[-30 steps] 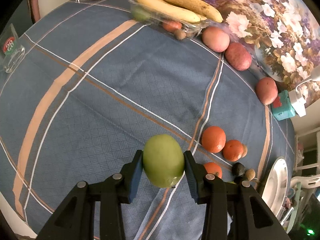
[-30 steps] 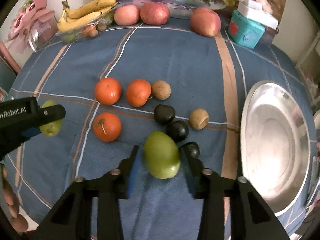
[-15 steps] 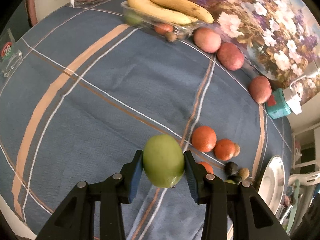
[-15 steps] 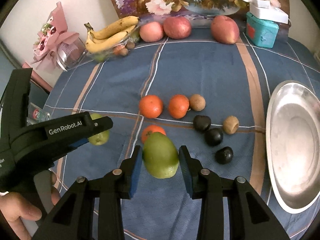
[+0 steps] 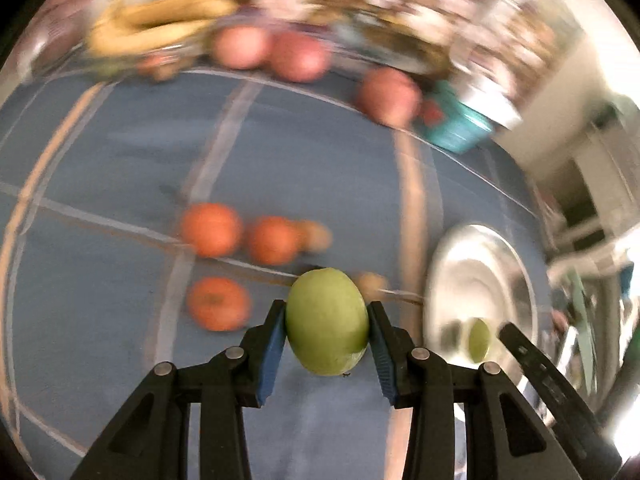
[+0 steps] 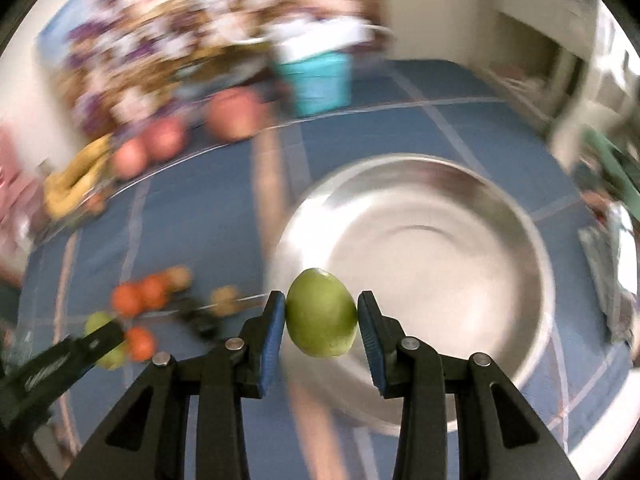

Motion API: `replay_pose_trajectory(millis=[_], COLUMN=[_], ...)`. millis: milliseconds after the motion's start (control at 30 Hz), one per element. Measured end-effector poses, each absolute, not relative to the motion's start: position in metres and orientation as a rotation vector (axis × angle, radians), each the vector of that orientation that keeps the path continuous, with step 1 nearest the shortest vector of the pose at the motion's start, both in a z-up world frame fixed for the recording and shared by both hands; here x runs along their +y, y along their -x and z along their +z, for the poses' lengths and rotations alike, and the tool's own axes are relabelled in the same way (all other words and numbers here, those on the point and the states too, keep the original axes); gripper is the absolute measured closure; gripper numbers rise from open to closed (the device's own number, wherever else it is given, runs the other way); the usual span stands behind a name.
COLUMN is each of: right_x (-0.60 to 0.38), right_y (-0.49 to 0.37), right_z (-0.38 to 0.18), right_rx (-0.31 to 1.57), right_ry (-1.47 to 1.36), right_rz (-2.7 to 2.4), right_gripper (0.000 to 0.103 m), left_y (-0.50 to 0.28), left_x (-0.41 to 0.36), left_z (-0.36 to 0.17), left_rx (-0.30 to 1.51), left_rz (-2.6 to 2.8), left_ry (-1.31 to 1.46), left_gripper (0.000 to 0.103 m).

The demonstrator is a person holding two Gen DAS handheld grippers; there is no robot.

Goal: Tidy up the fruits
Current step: 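Open the right tool over the bowl while the left tool releases its pear there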

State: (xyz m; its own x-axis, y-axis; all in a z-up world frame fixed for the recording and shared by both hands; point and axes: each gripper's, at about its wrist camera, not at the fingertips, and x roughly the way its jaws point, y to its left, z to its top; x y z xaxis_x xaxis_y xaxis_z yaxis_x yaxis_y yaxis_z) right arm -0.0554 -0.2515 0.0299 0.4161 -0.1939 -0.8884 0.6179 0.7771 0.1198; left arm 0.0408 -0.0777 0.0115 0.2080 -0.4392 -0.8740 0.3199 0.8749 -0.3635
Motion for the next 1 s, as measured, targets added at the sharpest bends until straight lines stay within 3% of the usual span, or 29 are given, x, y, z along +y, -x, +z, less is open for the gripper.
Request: replay_pose_trajectory(millis=[33,267,400,467,633,867,900,967,1000], right_x=[-0.263,-0.301,-0.31,-0.308,-0.308,-0.299,-0.295,-0.284,-0.278], right_y=[0.062,0.085,0.086,0.088,0.089,0.085,0.083,0.075,0.071], right_z=[0.028,0.015,0.011,0.01,0.006,0.01,0.011,0.012,0.013], right_rx=[1.022,1.04,1.048,1.056,1.068,1.056,1.06,1.069,1.072], right_ry=[-0.496,-0.58,-0.604,-0.609,-0.61,-0.579,-0.563,-0.514,-0.487], right_rz=[-0.571,-0.672,-0.685,-0.682,-0.682,-0.666,-0.66,-0.647,-0.636], right_gripper=[0.071,0.071,0.071,0.071,0.071,0.068,0.066,0.045,0.042], left_y=[-0.036,-0.007,-0.007,-0.01,-0.017,-0.05,-0.055,-0.065,-0.067], left_x=[-0.09,-0.151,-0.158,-0.157,-0.142,-0.085,-0.075,-0.053,-0.044], left_z=[0.012,0.009,0.006,0.009,0.012,0.011,0.01,0.008,0.008], left_rx=[1.255,1.26,1.253,1.252,1.258,1.272,1.273,1.278,1.276], left_rz=[-0.571,-0.751,-0.766,-0.77,-0.722,-0.432,-0.402,-0.334,-0.306], left_ry=[0.1,0.039,0.031,0.048,0.055,0.04,0.053,0.087,0.101], left_gripper=[0.06,0.059,0.057,0.049,0.048,0.02,0.017,0.0,0.0])
